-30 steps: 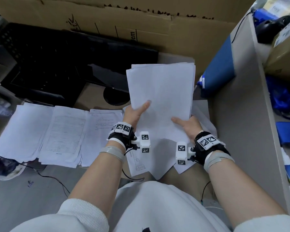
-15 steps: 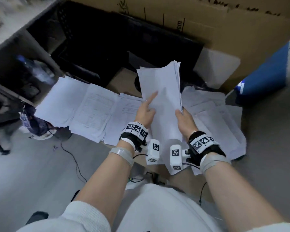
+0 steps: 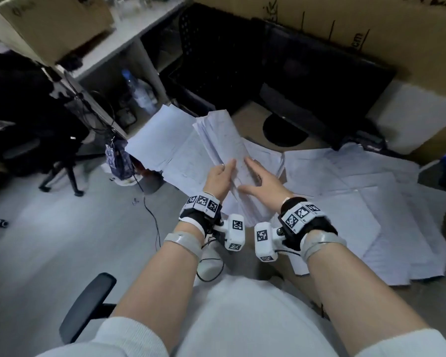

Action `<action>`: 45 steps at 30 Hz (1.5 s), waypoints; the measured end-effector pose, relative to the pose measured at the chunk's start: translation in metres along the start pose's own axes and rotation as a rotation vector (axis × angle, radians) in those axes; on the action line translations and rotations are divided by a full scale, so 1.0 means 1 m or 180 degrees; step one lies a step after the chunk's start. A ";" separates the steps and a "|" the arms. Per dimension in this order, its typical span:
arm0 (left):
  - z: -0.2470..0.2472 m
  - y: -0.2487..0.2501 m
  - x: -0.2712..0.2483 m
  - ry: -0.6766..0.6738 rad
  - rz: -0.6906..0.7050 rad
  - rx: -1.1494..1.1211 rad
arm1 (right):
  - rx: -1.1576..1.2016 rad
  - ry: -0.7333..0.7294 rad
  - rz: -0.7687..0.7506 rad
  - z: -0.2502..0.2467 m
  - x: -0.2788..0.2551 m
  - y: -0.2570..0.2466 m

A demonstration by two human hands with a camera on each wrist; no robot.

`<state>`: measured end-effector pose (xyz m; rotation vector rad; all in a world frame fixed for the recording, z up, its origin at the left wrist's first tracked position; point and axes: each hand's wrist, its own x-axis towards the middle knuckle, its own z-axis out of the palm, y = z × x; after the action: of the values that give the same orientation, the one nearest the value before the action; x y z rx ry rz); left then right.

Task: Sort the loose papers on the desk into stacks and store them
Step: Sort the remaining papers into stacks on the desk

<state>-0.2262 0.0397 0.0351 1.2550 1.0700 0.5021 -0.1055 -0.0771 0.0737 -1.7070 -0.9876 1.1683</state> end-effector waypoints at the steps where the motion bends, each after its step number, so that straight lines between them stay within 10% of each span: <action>1: -0.004 0.005 -0.002 -0.0015 -0.0064 -0.0102 | -0.0064 0.0050 -0.0030 0.002 0.003 -0.002; 35: -0.245 0.078 0.191 -0.0951 -0.0441 0.0376 | 0.0921 0.1327 0.0948 0.166 0.236 -0.124; 45: -0.263 0.093 0.188 0.0093 -0.0349 0.0457 | 0.0645 0.1542 0.1007 0.151 0.255 -0.079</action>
<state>-0.3443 0.3537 0.0659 1.3092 1.2098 0.3662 -0.1952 0.2137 0.0338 -1.8959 -0.3024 0.9366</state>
